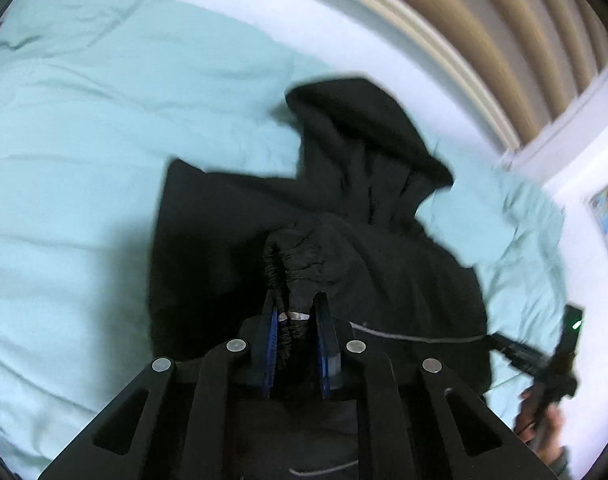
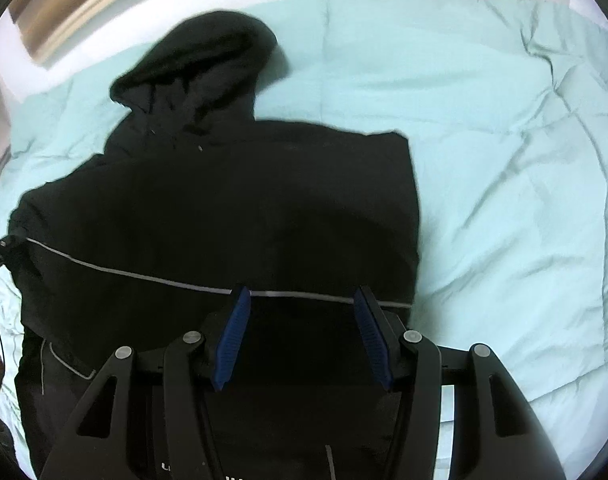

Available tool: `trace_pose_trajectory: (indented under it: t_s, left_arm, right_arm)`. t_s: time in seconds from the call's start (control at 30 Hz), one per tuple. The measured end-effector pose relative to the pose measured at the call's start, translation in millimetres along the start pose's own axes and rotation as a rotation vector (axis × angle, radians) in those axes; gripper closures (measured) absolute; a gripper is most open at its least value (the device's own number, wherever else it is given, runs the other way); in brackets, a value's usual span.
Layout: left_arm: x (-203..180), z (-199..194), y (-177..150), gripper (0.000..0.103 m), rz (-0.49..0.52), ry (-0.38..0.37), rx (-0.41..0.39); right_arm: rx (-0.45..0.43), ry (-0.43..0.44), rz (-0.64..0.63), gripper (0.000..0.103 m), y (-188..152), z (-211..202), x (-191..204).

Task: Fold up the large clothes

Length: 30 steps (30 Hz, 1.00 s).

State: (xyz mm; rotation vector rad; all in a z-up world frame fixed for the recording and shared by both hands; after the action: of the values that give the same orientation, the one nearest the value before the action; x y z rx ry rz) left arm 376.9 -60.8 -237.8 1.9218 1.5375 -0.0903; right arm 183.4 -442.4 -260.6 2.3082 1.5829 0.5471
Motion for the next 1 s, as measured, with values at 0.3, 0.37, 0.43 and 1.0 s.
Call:
trace_pose_trajectory:
  t_s: [0.3, 0.37, 0.43, 1.0]
  left_arm:
    - [54, 58, -30, 0.082, -0.120, 0.060, 0.171]
    - [54, 57, -28, 0.081, -0.143, 0.058, 0.176]
    - [45, 49, -25, 0.079, -0.117, 0.082, 0.160]
    - [-18, 65, -58, 0.040, 0.131, 0.189, 0.143]
  right_arm:
    - [0.104, -0.124, -0.079, 0.045, -10, 55, 7]
    - [0.112, -0.119, -0.049, 0.040, -9, 60, 1]
    - [0.120, -0.094, -0.018, 0.040, -7, 57, -3]
    - [0.105, -0.103, -0.118, 0.037, -18, 51, 40]
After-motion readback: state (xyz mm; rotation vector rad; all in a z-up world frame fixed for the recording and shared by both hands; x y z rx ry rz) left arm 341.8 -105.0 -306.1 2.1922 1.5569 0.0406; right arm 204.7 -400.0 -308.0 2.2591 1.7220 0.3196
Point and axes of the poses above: each gripper's, at about its wrist camera, not at the fingertips, and z roughly the way its jaws point, x to its left, y to its top, the point moved 4 cm from there along z, roughly the way its jaws point, and after that the axes turned 5 degrees about y, right-handed, at the moved point
